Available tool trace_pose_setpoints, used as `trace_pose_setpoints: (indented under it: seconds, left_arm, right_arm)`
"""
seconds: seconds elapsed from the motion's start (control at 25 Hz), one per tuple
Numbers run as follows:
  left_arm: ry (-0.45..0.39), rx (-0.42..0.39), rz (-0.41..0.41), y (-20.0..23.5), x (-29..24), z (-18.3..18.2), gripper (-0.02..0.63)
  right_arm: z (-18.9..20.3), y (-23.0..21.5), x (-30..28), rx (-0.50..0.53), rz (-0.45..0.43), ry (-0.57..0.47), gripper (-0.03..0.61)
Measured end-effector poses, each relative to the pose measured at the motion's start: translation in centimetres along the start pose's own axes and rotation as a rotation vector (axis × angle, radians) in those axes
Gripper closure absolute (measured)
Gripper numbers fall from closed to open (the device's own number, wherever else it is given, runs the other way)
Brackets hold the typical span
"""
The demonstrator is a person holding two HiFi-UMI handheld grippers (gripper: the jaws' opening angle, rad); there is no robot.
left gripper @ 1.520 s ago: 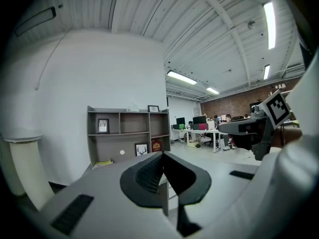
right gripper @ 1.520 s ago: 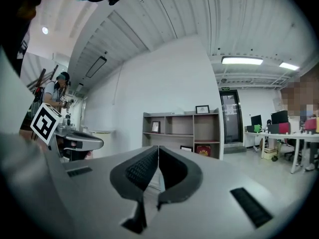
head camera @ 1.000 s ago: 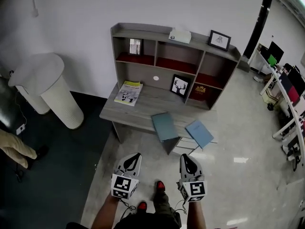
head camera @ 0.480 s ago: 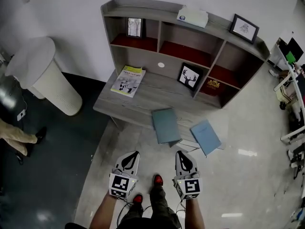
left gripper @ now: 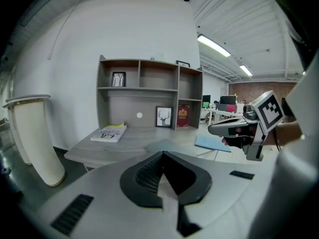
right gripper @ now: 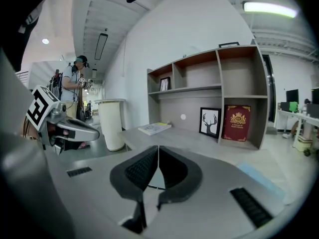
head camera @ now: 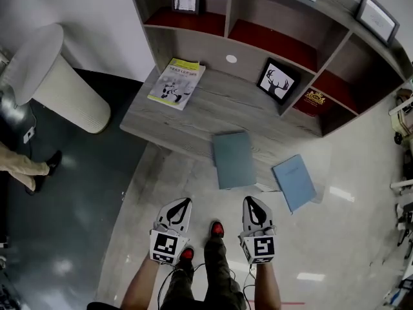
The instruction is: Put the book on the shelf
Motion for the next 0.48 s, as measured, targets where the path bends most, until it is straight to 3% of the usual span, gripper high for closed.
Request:
trace_pose_setpoints:
  seconds: [0.48]
  left_arm:
    - [0.05, 0.038, -0.02, 0.1, -4.1, 5.3, 0.607]
  right_arm:
    - [5.7, 0.7, -4.7, 0.053, -0.078, 0.064, 0.548]
Point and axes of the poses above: the fingertips, and each gripper's own axes: x backward along the fingers, y to its left, z out of its underside, the point moved 7 cm from there along x, backward along the fingers, and after that the axes turned 1 degree about -x, right-handed, at the moved point
